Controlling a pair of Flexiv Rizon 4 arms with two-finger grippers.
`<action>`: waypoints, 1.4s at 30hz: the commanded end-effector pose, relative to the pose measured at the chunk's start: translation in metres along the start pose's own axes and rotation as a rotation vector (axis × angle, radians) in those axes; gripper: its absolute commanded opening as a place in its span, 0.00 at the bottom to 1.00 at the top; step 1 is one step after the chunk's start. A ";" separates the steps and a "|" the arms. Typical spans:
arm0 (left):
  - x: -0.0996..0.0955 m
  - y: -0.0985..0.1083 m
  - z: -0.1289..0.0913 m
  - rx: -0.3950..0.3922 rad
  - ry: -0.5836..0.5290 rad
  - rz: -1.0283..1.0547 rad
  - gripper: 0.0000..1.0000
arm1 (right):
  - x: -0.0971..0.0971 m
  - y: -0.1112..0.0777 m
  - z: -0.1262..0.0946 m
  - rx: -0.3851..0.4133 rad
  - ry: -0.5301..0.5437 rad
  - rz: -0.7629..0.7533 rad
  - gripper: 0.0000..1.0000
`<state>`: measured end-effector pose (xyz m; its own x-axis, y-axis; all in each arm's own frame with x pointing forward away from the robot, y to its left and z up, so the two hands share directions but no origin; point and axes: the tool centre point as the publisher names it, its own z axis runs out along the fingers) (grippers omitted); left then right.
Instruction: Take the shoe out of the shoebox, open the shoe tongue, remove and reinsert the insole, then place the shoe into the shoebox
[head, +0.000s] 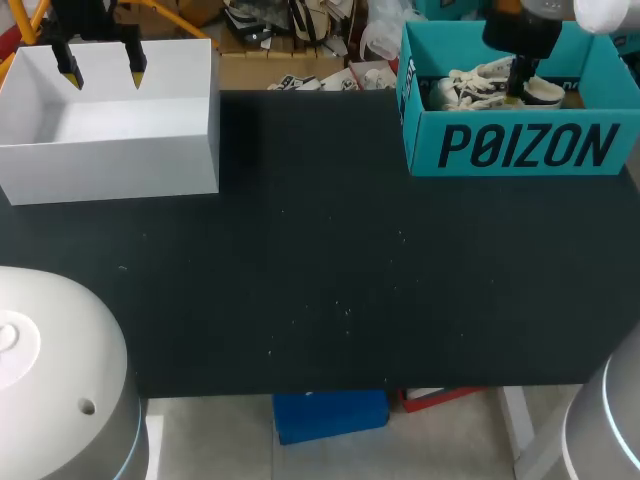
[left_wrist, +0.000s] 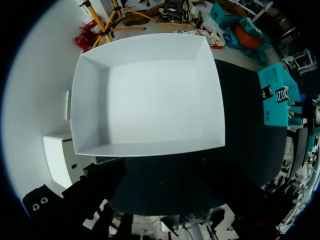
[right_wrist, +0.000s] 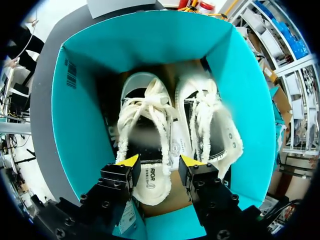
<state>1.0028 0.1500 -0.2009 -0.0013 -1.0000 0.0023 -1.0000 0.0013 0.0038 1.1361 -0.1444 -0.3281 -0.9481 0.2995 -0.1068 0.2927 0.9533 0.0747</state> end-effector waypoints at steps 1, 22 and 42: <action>0.000 0.001 -0.001 -0.001 -0.001 -0.001 1.00 | -0.008 0.000 0.016 0.002 0.020 -0.006 0.47; 0.000 0.001 -0.001 -0.001 -0.001 -0.001 1.00 | -0.012 0.005 0.062 0.009 0.058 -0.031 0.42; 0.000 0.001 -0.001 -0.001 -0.001 -0.001 1.00 | -0.017 -0.003 0.013 0.026 0.033 -0.040 0.00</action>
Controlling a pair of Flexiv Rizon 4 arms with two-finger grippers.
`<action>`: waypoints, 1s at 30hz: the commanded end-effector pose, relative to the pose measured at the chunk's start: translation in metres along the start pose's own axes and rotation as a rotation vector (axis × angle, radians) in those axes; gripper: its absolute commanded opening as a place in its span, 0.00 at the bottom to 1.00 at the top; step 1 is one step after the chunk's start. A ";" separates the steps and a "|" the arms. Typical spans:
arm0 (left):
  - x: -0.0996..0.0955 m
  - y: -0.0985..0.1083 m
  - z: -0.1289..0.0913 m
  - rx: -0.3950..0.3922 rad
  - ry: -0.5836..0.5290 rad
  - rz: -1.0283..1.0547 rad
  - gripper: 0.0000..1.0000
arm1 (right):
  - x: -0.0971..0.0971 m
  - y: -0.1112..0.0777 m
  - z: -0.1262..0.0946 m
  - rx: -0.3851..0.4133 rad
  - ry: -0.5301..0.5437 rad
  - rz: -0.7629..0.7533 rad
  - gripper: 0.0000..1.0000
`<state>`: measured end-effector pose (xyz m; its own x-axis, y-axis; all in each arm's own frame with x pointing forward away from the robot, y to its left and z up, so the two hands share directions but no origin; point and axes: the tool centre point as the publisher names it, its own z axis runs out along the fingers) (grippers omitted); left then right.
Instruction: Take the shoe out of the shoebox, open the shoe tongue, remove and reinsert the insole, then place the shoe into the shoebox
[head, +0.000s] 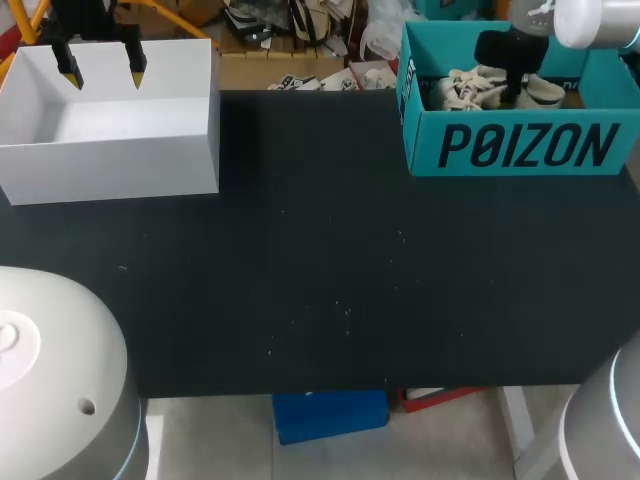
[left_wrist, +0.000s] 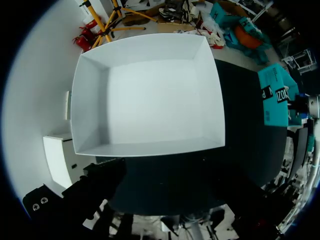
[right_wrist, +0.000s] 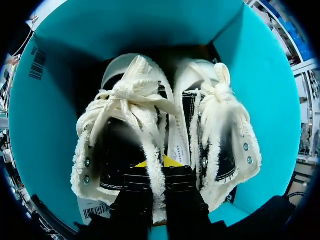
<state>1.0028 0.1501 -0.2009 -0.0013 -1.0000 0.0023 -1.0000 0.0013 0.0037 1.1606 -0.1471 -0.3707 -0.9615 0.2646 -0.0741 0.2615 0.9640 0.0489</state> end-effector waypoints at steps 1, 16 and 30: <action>0.000 0.001 -0.001 -0.001 -0.001 -0.001 1.00 | 0.004 -0.006 -0.039 0.001 -0.003 -0.005 0.00; 0.000 0.001 -0.001 -0.001 -0.001 -0.001 1.00 | -0.003 -0.019 -0.156 0.036 -0.047 -0.090 0.00; 0.000 0.001 -0.001 -0.001 -0.001 -0.001 1.00 | 0.068 0.046 -0.250 0.068 -0.089 -0.086 0.00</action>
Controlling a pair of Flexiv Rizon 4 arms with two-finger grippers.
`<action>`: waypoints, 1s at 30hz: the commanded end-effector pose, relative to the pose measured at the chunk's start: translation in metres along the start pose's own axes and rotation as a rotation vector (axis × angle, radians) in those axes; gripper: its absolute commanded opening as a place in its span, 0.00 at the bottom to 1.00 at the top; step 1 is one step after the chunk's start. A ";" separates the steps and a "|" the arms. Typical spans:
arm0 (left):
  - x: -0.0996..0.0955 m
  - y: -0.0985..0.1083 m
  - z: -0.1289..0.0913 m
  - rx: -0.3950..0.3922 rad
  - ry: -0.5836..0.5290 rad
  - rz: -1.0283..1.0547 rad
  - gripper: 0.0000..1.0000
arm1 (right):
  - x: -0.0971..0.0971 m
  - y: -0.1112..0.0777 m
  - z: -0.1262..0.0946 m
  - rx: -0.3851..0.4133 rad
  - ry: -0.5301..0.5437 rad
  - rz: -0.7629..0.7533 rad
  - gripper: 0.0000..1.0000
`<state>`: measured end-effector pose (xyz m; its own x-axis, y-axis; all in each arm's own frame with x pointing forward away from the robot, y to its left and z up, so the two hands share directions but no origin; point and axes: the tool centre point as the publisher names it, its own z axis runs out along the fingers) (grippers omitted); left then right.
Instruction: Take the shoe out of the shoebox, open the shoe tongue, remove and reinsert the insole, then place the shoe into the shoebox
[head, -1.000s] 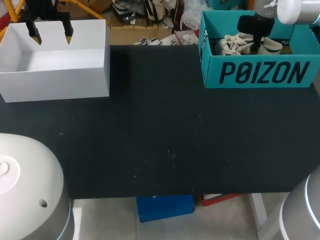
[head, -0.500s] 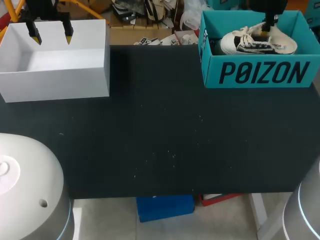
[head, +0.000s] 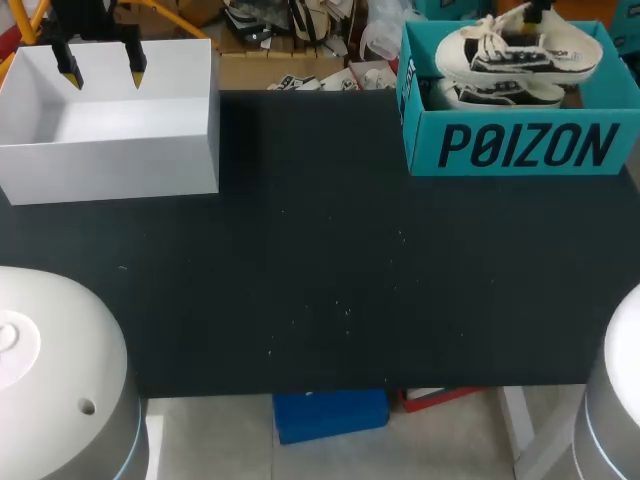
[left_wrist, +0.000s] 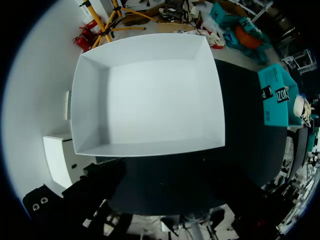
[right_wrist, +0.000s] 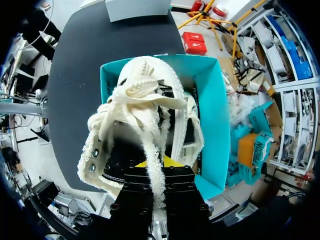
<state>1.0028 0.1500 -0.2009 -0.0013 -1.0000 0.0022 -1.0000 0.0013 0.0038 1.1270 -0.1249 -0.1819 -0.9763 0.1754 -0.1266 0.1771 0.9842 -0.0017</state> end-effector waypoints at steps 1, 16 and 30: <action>0.000 0.001 -0.001 -0.001 -0.001 -0.001 1.00 | 0.047 0.034 -0.066 0.029 -0.036 0.004 0.00; 0.000 0.001 -0.001 -0.001 -0.001 -0.001 1.00 | 0.197 0.164 -0.078 0.013 -0.019 -0.026 0.00; 0.000 0.001 -0.001 -0.001 -0.001 -0.001 1.00 | 0.290 0.238 0.016 0.061 -0.044 -0.040 0.00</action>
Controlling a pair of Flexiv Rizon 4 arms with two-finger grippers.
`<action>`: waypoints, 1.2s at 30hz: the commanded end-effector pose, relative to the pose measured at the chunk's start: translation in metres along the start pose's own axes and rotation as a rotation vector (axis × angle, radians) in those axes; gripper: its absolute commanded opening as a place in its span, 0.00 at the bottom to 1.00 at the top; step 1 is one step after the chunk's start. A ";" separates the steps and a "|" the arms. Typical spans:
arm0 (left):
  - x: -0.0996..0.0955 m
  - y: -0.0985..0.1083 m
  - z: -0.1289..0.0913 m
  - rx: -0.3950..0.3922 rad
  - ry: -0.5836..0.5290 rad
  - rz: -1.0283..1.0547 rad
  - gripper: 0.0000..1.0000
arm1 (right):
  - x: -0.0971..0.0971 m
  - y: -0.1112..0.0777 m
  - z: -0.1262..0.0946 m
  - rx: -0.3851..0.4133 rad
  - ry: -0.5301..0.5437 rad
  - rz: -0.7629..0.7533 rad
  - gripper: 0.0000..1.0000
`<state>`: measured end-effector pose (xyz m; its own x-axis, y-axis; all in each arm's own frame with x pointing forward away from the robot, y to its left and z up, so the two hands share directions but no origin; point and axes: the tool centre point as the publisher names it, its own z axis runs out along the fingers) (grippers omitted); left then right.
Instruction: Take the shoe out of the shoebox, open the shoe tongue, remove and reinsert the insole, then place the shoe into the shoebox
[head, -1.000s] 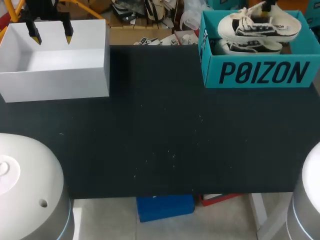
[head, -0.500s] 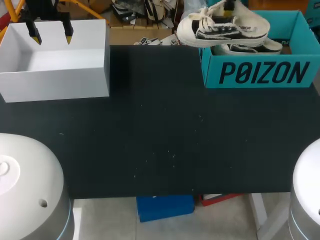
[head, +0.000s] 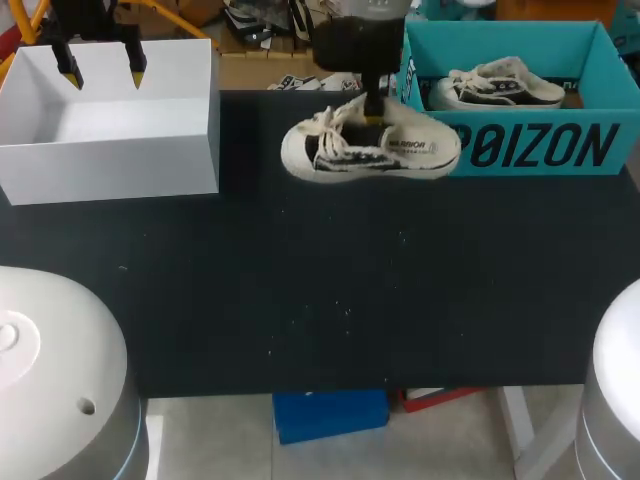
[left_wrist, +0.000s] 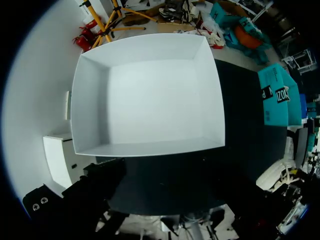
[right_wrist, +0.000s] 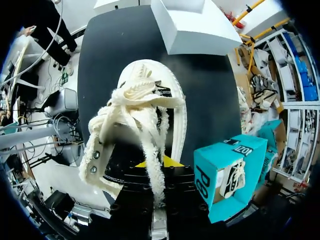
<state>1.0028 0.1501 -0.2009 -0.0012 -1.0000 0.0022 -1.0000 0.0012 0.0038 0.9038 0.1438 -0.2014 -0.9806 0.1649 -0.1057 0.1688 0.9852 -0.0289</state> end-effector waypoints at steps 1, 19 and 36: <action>0.000 0.001 -0.001 -0.001 -0.001 -0.001 1.00 | 0.026 0.018 0.039 0.033 -0.063 -0.029 0.00; 0.000 0.001 -0.001 -0.001 -0.001 -0.001 1.00 | 0.063 0.058 0.145 -0.051 0.048 -0.147 0.00; 0.000 0.001 -0.001 -0.001 -0.001 -0.001 1.00 | 0.063 0.064 0.166 -0.080 0.068 -0.140 0.00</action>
<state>1.0028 0.1500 -0.2009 -0.0013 -1.0000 0.0022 -1.0000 0.0013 0.0038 0.8690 0.2084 -0.3755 -0.9990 0.0236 -0.0374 0.0220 0.9989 0.0418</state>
